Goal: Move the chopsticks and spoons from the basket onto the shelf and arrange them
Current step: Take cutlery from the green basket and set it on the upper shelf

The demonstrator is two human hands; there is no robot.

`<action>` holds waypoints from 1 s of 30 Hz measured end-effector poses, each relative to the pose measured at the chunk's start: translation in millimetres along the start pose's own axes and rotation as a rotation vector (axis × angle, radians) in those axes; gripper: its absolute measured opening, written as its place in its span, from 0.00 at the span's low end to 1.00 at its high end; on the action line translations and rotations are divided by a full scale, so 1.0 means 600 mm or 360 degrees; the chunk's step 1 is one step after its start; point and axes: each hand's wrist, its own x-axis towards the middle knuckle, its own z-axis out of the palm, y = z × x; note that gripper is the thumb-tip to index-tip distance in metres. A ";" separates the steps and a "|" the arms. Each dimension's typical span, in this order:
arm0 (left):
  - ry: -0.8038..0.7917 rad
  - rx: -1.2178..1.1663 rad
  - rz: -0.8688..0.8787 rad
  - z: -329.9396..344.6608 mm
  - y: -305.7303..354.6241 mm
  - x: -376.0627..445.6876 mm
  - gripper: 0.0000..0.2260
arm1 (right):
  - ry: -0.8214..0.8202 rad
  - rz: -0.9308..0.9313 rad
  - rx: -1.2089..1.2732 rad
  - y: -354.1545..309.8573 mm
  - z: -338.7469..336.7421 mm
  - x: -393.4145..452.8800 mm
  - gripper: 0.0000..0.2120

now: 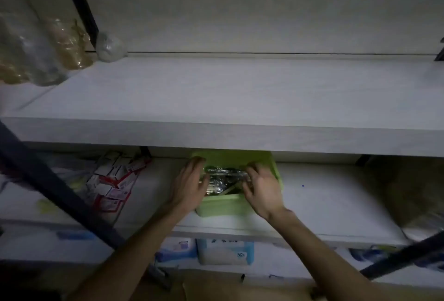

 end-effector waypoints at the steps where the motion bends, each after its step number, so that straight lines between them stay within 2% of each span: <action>1: -0.0038 0.0030 0.0052 0.009 0.000 0.017 0.23 | -0.0139 -0.0041 -0.0012 0.007 0.007 0.024 0.20; 5: -0.0344 0.0130 0.0100 0.036 0.013 0.062 0.28 | -0.0740 -0.0059 -0.0133 0.020 0.023 0.091 0.31; 7: -0.0510 0.0207 0.0090 0.051 0.014 0.071 0.31 | -0.0873 -0.0061 -0.0191 0.027 0.040 0.101 0.33; 11: -0.0900 0.0461 0.0065 0.068 0.002 0.085 0.44 | -0.1140 0.0046 -0.0197 0.036 0.058 0.114 0.41; 16: -0.1209 0.0573 0.0084 0.067 -0.008 0.072 0.49 | -0.1462 0.0161 -0.0247 0.052 0.063 0.094 0.44; 20: -0.1314 0.0624 0.0147 0.066 -0.004 0.054 0.49 | -0.1456 0.0091 -0.0294 0.058 0.065 0.067 0.34; 26: -0.1133 0.0698 0.0250 0.082 0.004 0.051 0.45 | -0.1383 -0.0090 -0.0538 0.053 0.067 0.057 0.25; 30: -0.1130 0.0753 0.0244 0.090 0.004 0.050 0.45 | -0.1411 -0.0190 -0.0653 0.053 0.069 0.056 0.26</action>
